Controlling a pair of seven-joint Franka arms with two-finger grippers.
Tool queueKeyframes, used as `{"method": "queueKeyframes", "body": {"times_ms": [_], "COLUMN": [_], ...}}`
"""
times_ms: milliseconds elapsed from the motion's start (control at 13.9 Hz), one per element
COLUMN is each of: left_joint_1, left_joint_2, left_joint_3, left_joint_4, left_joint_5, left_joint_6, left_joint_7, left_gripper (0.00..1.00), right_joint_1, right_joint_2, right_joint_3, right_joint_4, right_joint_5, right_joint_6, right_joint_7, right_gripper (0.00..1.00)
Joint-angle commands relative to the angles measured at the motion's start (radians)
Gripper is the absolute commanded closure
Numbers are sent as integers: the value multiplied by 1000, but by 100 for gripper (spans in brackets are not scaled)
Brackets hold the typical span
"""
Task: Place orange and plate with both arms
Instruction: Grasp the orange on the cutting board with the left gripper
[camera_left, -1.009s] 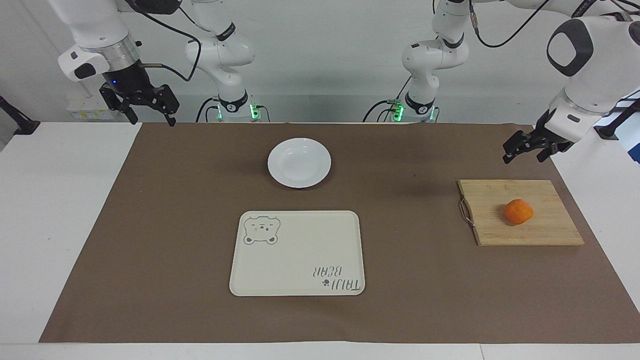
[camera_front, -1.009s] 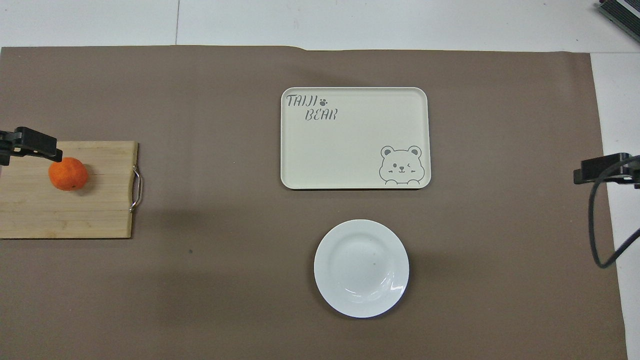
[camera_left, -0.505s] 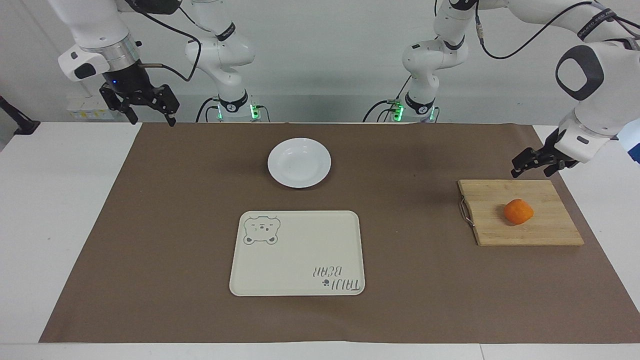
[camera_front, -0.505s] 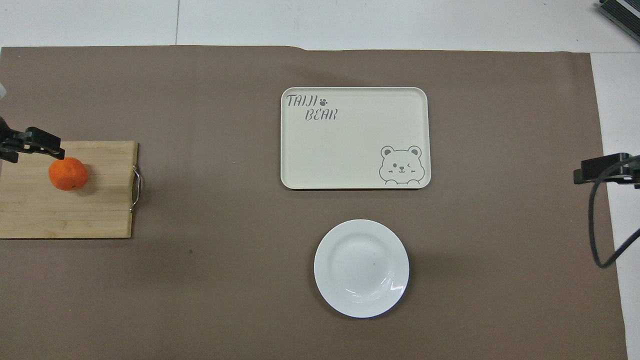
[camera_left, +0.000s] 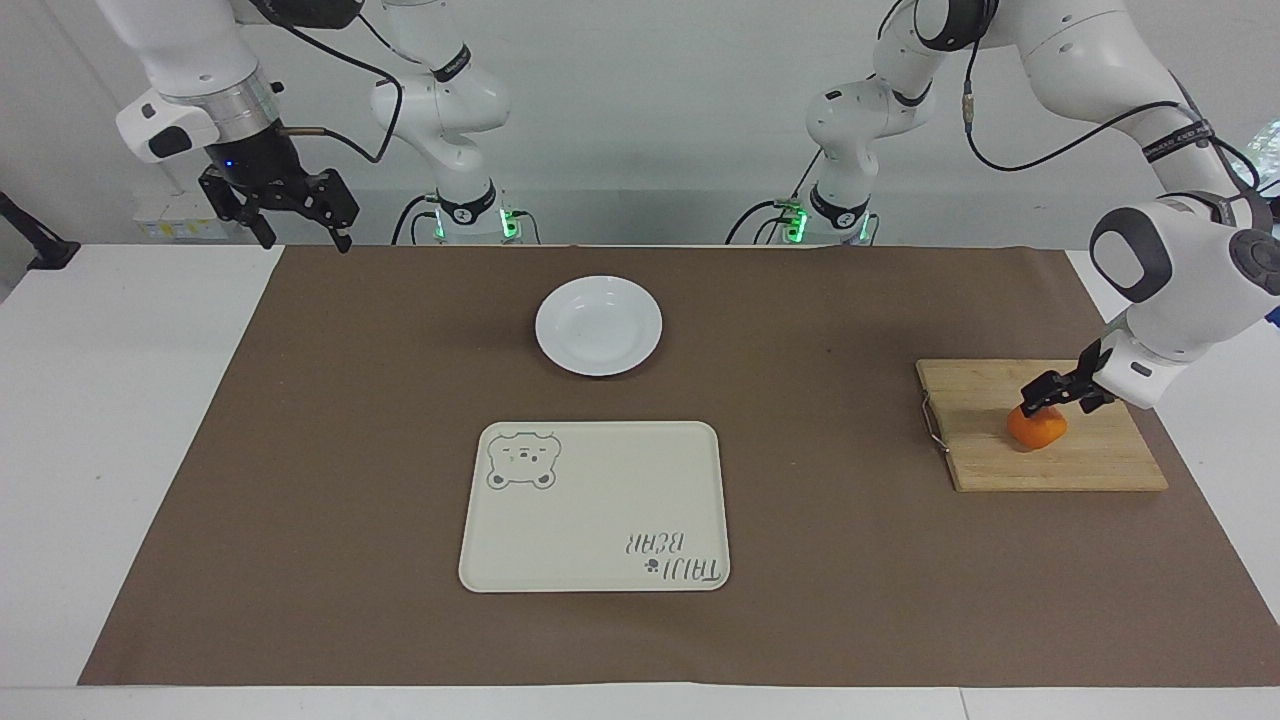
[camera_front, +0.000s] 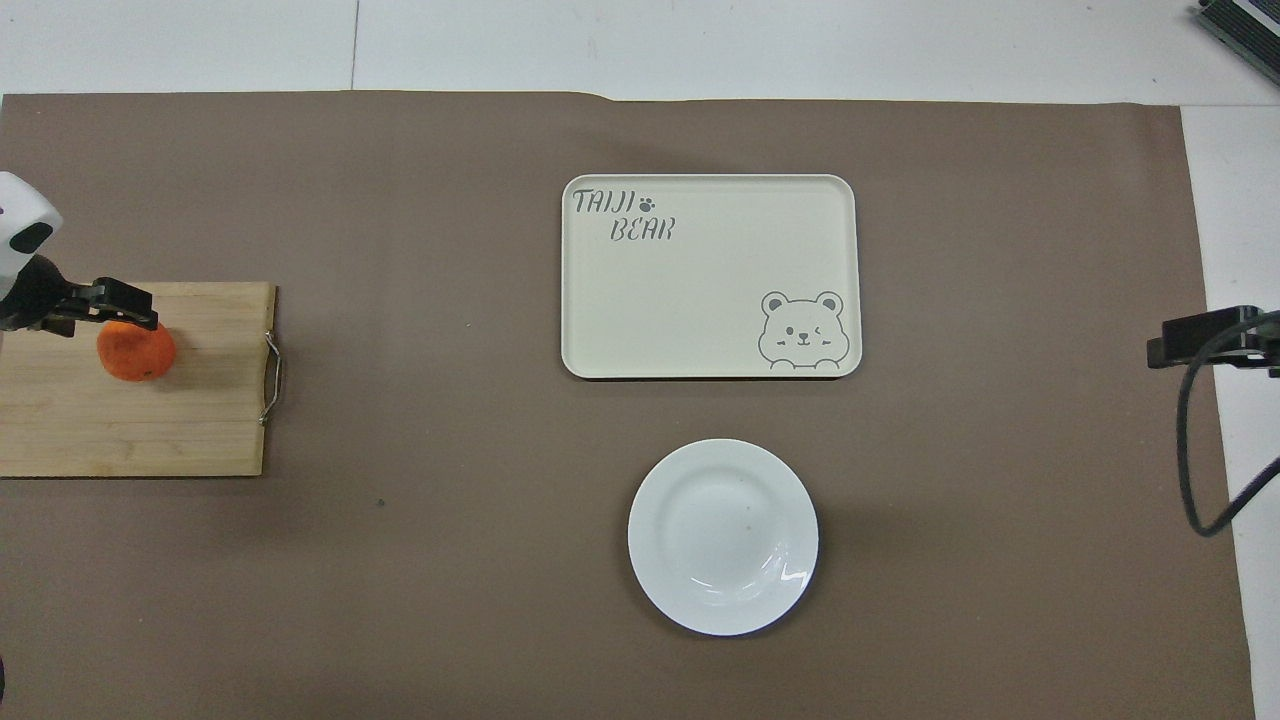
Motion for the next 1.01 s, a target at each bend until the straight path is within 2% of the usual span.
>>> {"method": "queueKeyframes", "body": {"times_ms": [0,361,433,505,577,649,721,937], "left_joint_1": [19,36,36,36,39,41,41,18], "left_joint_2": [7,61,64,62,56,55,50,30], "left_joint_3": [-8,-8,-8,-8,-8,-8,-8,-12], "left_joint_4": [-38,-74,-78,-91,-105,-102,-99,-65], "left_joint_5": [20,20,20,20,20,20,18,12], "left_joint_6": [57,148,149,152,157,145,140,109], "left_joint_7": [26,32,33,40,59,67,67,49], "left_gripper": [0,0,8,27,69,93,100,100], "right_joint_1": [5,5,5,5,5,5,5,5], "right_joint_2": [-12,-12,-12,-12,-12,-12,-12,-12], "right_joint_3": [-3,-3,-3,-3,-3,-3,-3,-3], "right_joint_4": [-11,-11,-11,-11,-11,-11,-11,-11], "right_joint_5": [-14,-14,-14,-14,-14,-14,-14,-14], "right_joint_6": [5,5,5,5,5,5,5,5], "right_joint_7": [-17,-17,-15,-17,-15,-17,-17,-17], "right_gripper": [0,0,0,0,0,0,0,0]}}
